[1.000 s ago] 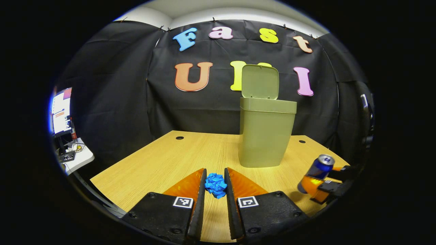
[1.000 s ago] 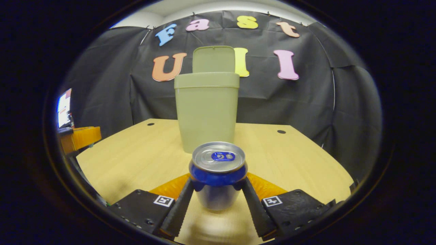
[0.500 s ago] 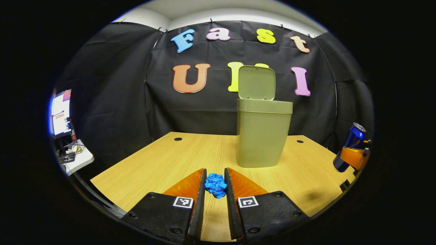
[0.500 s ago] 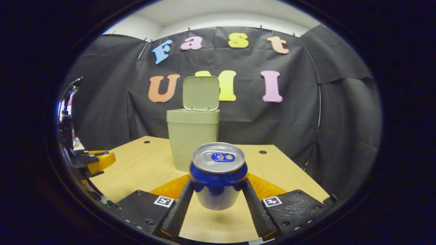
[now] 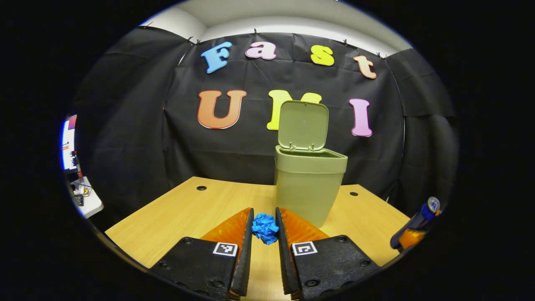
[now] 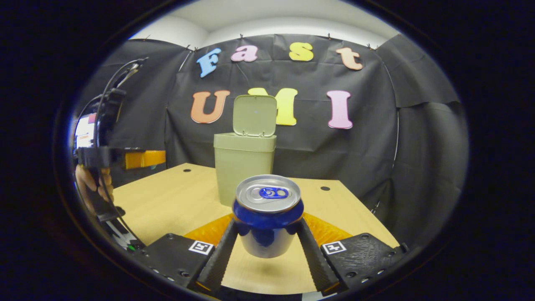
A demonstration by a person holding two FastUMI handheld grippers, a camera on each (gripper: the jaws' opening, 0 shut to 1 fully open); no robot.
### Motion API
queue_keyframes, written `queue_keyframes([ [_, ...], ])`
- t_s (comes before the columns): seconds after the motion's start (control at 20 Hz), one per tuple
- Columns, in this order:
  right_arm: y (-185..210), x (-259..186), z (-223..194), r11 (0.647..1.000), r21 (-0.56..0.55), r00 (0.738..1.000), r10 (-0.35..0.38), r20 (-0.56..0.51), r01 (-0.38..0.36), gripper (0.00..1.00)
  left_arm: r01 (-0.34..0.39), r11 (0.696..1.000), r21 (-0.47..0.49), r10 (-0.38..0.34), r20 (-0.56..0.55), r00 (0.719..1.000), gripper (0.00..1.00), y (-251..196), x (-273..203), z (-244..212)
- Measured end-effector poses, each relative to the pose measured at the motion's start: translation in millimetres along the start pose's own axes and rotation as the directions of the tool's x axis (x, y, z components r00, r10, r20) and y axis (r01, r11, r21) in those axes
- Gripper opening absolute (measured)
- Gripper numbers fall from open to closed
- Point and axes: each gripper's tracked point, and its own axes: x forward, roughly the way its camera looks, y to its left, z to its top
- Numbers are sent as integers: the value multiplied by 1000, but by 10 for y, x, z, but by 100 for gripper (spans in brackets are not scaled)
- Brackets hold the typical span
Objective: Press the lid of the desktop garbage bin to open it, pick up the crumpled paper on the desktop and throw it into the bin, then pick up the pop can on the desktop and drop it into the bin, and finally close the garbage bin lid.
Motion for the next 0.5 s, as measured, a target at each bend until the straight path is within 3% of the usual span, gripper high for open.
queue_keyframes([
  [0.15, -20, 8, 8, 1000, -4, 1000, 4, 2, -4, 79, 83, 997, 5, -83, 24, 996, 34, -214, 428, 422],
  [0.4, -74, 22, -21, 1000, -3, 1000, 16, 9, -16, 79, 135, 986, 103, -147, 120, 982, 33, -510, 1109, 1083],
  [0.5, -95, 33, -49, 1000, -2, 1000, 22, 7, -22, 79, 139, 986, 96, -147, 89, 985, 33, -587, 1386, 1107],
])
